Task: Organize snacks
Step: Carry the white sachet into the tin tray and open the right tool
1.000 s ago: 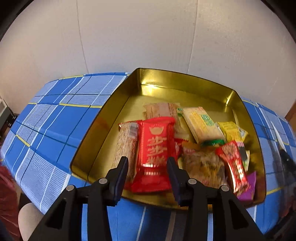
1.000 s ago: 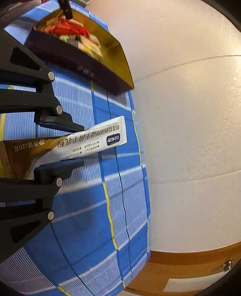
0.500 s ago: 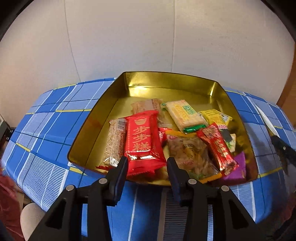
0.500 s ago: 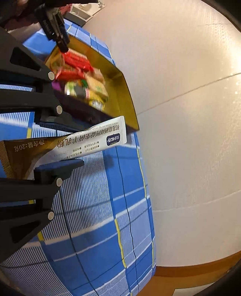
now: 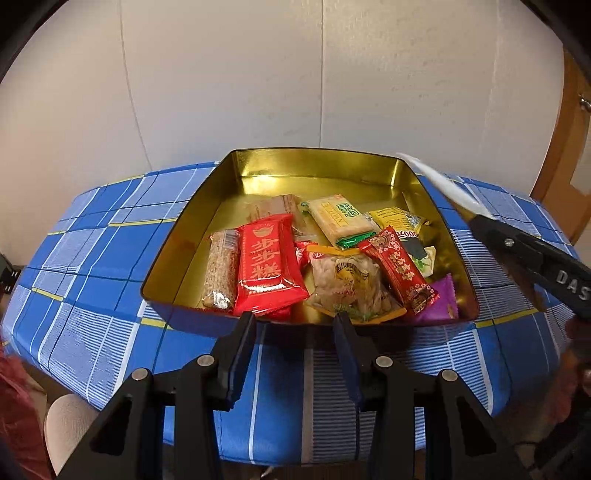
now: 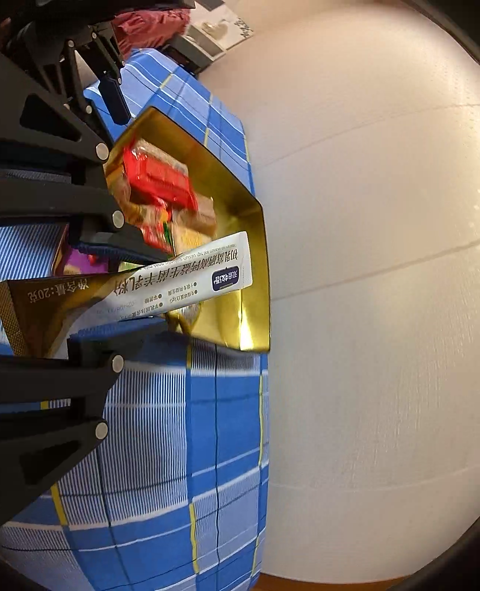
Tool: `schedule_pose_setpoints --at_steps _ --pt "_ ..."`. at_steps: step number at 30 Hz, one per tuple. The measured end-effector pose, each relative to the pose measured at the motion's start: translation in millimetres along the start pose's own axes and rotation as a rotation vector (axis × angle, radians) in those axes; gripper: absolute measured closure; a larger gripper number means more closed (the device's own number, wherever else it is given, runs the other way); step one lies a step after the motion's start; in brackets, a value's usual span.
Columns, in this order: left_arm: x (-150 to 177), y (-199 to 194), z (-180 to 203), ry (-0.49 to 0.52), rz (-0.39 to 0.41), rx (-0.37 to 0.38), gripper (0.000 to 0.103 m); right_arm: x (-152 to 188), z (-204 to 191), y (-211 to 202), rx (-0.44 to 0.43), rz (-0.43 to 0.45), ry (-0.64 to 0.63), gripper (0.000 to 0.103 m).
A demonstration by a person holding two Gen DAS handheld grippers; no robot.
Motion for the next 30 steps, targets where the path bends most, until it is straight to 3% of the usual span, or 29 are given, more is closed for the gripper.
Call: schedule_pose_setpoints --at_steps 16,24,30 --pt "21 -2 -15 -0.020 -0.024 0.007 0.058 -11 -37 45 0.011 -0.100 -0.056 0.073" --pt "25 -2 -21 -0.037 -0.034 0.003 0.054 -27 -39 80 -0.025 -0.192 0.010 0.069" --pt "29 -6 -25 -0.044 -0.025 -0.011 0.046 -31 -25 53 -0.048 -0.098 0.096 0.063"
Point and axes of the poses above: each gripper's, at about its wrist camera, not at the fingertips, and y roughly the way its jaws point, z to its right, x to its underside, the point moved 5 cm from there along y, roughly the way its jaws point, and after that the axes turned 4 degrees about -z, right-handed, at the moved point
